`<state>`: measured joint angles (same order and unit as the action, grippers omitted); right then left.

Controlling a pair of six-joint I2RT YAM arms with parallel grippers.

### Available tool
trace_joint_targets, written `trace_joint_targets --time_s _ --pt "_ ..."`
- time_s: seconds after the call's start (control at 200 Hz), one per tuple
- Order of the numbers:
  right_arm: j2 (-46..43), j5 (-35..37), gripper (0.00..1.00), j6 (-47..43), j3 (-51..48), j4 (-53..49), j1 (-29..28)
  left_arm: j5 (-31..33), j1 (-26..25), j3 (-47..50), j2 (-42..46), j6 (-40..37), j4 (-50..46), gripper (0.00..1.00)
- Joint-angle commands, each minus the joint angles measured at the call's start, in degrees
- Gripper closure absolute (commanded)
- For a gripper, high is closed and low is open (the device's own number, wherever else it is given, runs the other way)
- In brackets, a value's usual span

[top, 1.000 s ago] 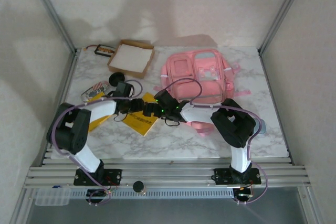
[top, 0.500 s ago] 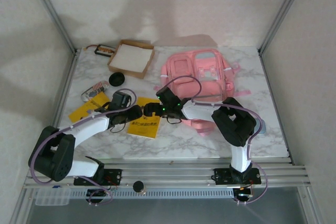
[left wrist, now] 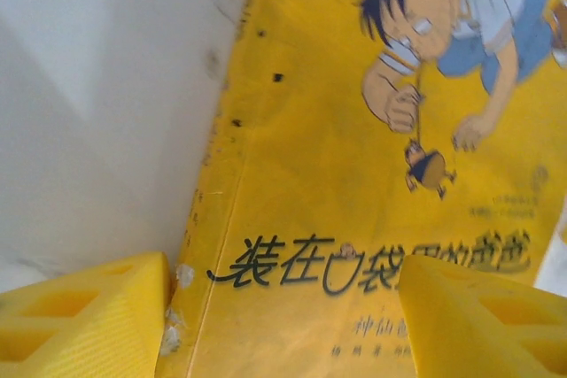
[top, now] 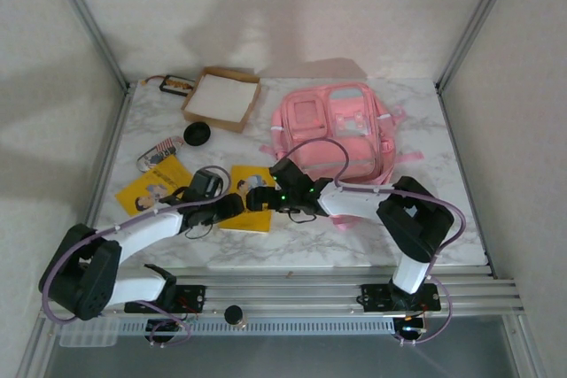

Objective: Pack the student bag
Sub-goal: Rotate the book at the center of the table, then pick up the book from the center of the table.

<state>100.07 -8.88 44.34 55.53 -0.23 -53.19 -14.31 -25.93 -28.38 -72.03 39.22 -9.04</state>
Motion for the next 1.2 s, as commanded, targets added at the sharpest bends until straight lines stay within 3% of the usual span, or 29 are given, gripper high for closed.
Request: trace_joint_targets --time_s 0.0,0.085,0.25,0.446,0.716,0.821,1.197 --pt "-2.98 -0.11 0.03 -0.69 -1.56 -0.62 -0.13 -2.87 -2.34 1.86 3.57 5.42 1.76 0.31" --pt "-2.61 -0.11 0.04 -1.25 -0.6 -2.55 -0.04 -2.63 -2.63 2.54 5.69 6.4 1.77 0.31" --pt "-0.24 0.86 0.15 0.66 1.16 -4.69 -0.24 4.04 -2.54 0.72 6.77 4.73 -3.41 0.31" --pt "0.98 6.59 0.18 1.37 0.99 -5.83 -0.89 2.16 -2.72 1.88 4.15 3.59 -1.83 0.33" --pt "2.19 1.08 0.23 3.53 -0.94 2.08 -1.06 -2.11 -3.86 2.44 0.85 2.42 1.81 0.34" --pt "3.09 -0.09 0.24 3.05 1.0 0.85 -1.11 -3.4 -4.1 3.18 0.95 2.63 3.0 0.35" --pt "0.83 -5.72 0.32 3.57 1.8 4.33 -0.98 -2.31 -4.33 3.63 0.93 2.43 3.03 0.35"
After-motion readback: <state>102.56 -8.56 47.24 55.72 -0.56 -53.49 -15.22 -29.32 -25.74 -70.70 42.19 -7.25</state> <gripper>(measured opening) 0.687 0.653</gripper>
